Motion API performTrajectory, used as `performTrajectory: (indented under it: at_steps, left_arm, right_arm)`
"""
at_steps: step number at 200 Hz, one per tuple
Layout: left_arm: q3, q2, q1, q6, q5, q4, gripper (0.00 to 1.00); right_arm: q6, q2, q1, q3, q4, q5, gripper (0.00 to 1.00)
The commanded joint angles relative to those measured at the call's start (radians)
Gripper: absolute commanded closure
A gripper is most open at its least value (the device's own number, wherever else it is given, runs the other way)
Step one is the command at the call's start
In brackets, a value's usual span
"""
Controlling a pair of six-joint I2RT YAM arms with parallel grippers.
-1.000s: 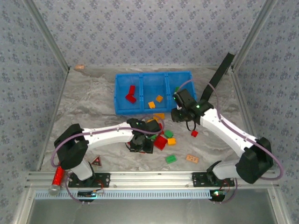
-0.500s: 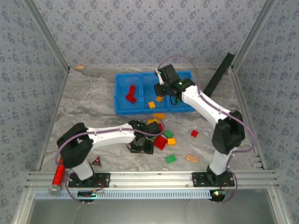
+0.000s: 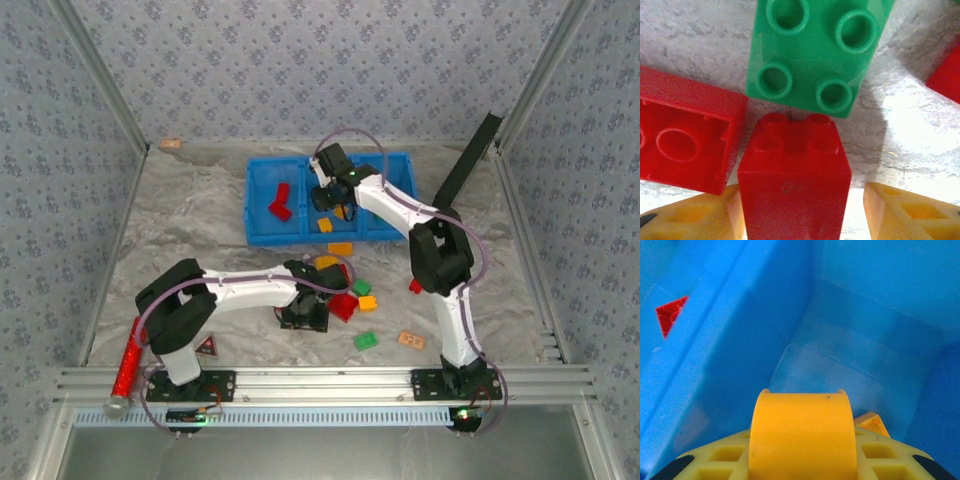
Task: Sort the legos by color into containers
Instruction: Place the lego in the container, then pick up the lego from the middle-left of the table.
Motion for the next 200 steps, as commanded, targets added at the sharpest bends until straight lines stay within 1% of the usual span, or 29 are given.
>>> performTrajectory:
  at_steps: [1,17,39,92,116,144,178,200]
  left_arm:
    - [0.018,0.018,0.002,-0.021,-0.028,-0.021,0.38]
    - [0.023,0.023,0.002,-0.025,-0.037,-0.025,0.38]
    - [0.027,0.026,0.0,-0.034,-0.068,-0.038,0.38]
    - [0.026,0.031,-0.001,-0.045,-0.103,-0.033,0.39]
    - [0.031,0.035,-0.003,-0.044,-0.108,-0.029,0.4]
    - [0.049,0.045,-0.003,-0.032,-0.117,-0.037,0.41]
    - [0.063,0.054,-0.002,-0.018,-0.118,-0.032,0.46]
    - [0.068,0.065,-0.001,-0.009,-0.117,-0.028,0.53]
  right_arm:
    - [-0.02,0.037,-0.008,0.07,-0.042,-0.013,0.73]
    - [-0.016,0.06,-0.013,0.091,-0.048,-0.02,0.71]
    - [-0.018,0.085,-0.019,0.111,-0.084,-0.033,0.64]
    - [-0.018,0.099,-0.03,0.115,-0.105,-0.048,0.59]
    - [-0.026,0.09,-0.031,0.121,-0.107,-0.053,0.54]
    - [-0.041,0.087,-0.035,0.143,-0.124,-0.062,0.52]
    - [-0.041,0.052,-0.047,0.155,-0.14,-0.076,0.5]
    - [-0.041,-0.005,-0.054,0.141,-0.131,-0.11,0.48]
